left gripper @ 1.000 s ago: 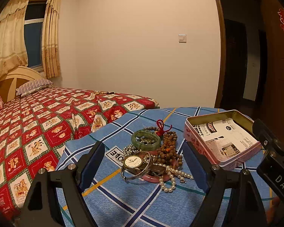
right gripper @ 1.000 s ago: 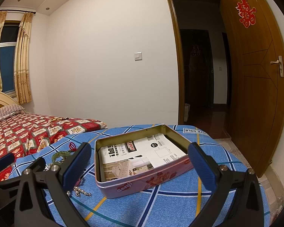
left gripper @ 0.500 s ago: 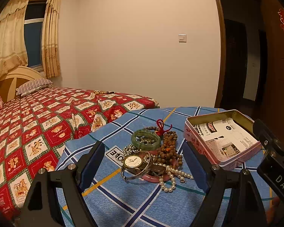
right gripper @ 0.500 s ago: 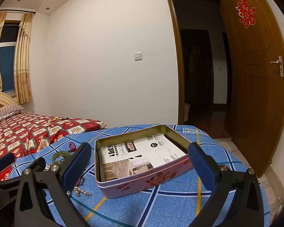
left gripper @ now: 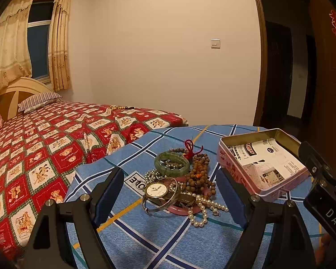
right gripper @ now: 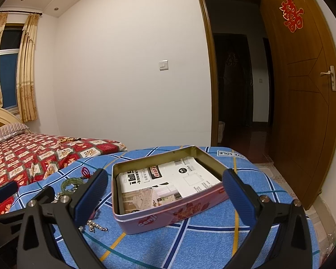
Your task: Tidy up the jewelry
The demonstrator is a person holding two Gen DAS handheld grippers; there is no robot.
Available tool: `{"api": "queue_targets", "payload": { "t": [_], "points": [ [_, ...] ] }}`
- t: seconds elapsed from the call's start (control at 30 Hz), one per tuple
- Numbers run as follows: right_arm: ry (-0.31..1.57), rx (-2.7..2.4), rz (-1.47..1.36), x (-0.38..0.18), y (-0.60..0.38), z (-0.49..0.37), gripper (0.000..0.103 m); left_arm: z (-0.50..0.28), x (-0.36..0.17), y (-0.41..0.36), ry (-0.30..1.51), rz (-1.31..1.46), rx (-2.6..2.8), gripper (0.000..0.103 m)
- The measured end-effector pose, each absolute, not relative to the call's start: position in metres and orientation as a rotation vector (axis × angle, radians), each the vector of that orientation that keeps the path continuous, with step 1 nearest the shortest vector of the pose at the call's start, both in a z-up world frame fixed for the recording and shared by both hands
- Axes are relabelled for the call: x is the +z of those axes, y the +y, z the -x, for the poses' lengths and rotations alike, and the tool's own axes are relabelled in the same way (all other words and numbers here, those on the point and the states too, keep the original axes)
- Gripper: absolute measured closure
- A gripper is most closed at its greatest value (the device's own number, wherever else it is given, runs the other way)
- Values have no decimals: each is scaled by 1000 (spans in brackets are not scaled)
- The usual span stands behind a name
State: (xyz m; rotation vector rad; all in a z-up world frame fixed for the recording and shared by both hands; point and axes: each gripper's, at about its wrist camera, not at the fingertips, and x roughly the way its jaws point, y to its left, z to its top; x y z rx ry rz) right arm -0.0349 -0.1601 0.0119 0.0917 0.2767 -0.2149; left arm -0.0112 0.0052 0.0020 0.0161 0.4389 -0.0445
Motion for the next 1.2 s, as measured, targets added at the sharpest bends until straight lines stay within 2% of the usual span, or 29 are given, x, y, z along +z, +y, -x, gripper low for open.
{"api": "queue_targets", "payload": {
  "t": [0.4, 0.53, 0.6, 0.63, 0.7, 0.77, 0.97, 1.2],
  "points": [
    [295, -208, -96, 9, -159, 33, 0, 21, 8, 26, 423, 54, -97, 19],
    [335, -178, -112, 6, -160, 28, 0, 19, 10, 42, 422, -37, -17, 19],
    [362, -136, -135, 4, -160, 25, 7, 16, 9, 51, 434, -69, 11, 19],
    [382, -104, -145, 3, -159, 23, 17, 13, 8, 56, 447, -79, 20, 19],
    [453, -8, -166, 0, -153, 12, 25, 7, 5, 65, 478, -84, 35, 19],
    [537, 122, -200, -5, -143, -1, 39, 0, 1, 74, 513, -65, 33, 19],
    [699, 348, -181, -20, -98, -30, 64, -9, -4, 97, 578, 20, 8, 19],
    [720, 402, -191, -17, -69, -55, 65, -11, -6, 111, 581, 46, 37, 19]
  ]
}}
